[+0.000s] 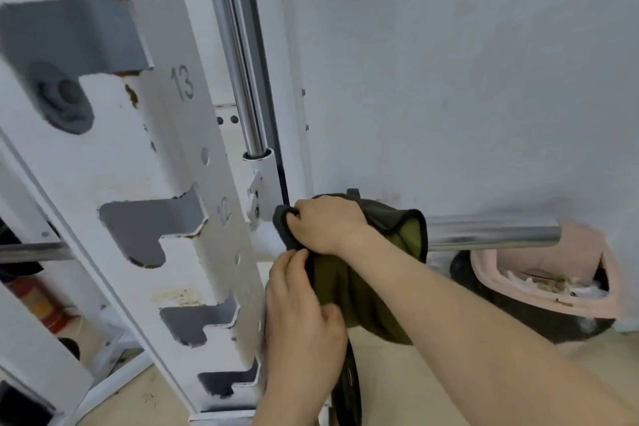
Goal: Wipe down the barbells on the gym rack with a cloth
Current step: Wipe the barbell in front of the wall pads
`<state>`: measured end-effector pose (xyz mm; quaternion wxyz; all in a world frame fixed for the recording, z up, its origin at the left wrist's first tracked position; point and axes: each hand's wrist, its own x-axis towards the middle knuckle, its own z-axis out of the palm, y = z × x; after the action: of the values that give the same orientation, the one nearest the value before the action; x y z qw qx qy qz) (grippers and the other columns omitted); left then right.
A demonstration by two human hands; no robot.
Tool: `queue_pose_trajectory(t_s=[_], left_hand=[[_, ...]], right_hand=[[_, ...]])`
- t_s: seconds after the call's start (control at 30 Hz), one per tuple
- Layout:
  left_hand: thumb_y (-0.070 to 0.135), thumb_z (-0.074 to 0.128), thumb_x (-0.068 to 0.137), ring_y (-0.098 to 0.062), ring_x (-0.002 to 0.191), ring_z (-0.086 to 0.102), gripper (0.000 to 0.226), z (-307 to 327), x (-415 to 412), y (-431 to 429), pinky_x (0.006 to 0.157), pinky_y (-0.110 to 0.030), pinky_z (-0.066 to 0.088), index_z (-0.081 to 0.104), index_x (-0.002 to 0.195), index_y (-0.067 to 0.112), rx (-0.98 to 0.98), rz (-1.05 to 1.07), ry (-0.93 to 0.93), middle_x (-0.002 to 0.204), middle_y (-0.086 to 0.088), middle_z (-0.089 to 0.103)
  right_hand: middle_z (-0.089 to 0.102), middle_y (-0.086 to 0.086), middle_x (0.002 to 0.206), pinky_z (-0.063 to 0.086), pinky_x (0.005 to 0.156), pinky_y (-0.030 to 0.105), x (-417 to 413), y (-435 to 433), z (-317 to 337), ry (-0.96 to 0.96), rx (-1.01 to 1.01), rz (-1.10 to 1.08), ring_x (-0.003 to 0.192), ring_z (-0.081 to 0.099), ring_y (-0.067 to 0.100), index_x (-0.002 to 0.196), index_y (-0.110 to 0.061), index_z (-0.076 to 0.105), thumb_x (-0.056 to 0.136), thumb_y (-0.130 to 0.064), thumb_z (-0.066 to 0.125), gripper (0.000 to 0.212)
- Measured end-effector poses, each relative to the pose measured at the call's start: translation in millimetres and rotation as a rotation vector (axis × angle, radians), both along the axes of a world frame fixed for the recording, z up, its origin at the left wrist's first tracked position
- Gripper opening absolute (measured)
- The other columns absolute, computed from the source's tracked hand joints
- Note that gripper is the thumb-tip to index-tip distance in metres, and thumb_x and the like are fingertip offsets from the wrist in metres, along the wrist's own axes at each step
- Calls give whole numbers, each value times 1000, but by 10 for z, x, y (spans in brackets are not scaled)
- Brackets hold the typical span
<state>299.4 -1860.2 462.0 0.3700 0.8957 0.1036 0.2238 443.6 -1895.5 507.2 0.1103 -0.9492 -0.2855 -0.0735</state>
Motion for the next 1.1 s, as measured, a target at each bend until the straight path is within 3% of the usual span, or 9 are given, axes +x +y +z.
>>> queue_pose_trajectory(t_s=[0.17,0.3,0.4,0.47,0.57,0.63,0.77,0.93,1.1], left_hand=[[3,48,80,-10,130,29,63,37,90,-62,107,-27,34,34,138,22,160,-71,-121,142,9,30],[19,40,93,-24,146,10,60,-7,455,7,120,-38,13,22,150,8,511,-22,33,159,-10,16],[35,24,100,-31,145,15,58,88,665,-56,120,-42,10,21,149,5,664,5,152,156,-18,20],[41,17,100,-33,131,39,56,210,866,-93,114,-44,23,34,141,7,690,38,196,139,-19,47],[45,12,99,-35,105,56,52,471,1046,-142,107,-48,29,47,119,12,455,-6,258,105,-15,67],[40,17,100,-34,112,53,46,561,1032,-132,107,-46,29,46,126,15,141,-50,201,113,-12,64],[28,32,99,-20,121,47,35,464,668,3,99,-37,40,43,132,27,-250,100,-126,129,3,54],[24,36,99,-11,123,41,37,91,383,33,103,-31,38,39,136,26,-171,71,-179,131,8,46],[19,36,98,-12,132,35,42,44,401,9,111,-31,31,37,140,18,-39,48,-137,143,1,42]], right_hand=[[64,12,113,44,83,39,229,-620,40,80,-91,-104,99,59,31,99,-13,63,100,-45,23,51],[64,0,80,39,59,30,169,-1296,7,-42,17,-246,74,58,22,71,-24,56,98,-48,27,46],[65,-5,94,43,66,29,-15,-1533,-65,-126,89,-115,87,61,17,110,-25,63,96,-42,37,34],[60,-1,114,43,84,32,-178,-1501,-136,-203,-10,-26,103,57,18,144,-21,39,93,-43,45,56],[63,7,99,44,75,36,-308,-1252,-279,-371,-186,-37,91,60,25,144,-8,39,77,-44,63,79],[64,8,88,44,72,37,-331,-909,-353,-429,-194,-40,82,61,26,121,-8,60,73,-40,66,58],[57,9,123,34,102,42,-363,-301,-303,-400,-136,59,117,50,27,133,-12,45,92,-35,37,48],[63,10,99,40,66,35,-134,-460,-317,-593,-230,120,84,60,25,152,-10,-7,95,-40,46,83],[65,2,94,47,67,35,41,-732,-155,-351,-199,229,82,62,22,135,-15,39,90,-57,47,62]])
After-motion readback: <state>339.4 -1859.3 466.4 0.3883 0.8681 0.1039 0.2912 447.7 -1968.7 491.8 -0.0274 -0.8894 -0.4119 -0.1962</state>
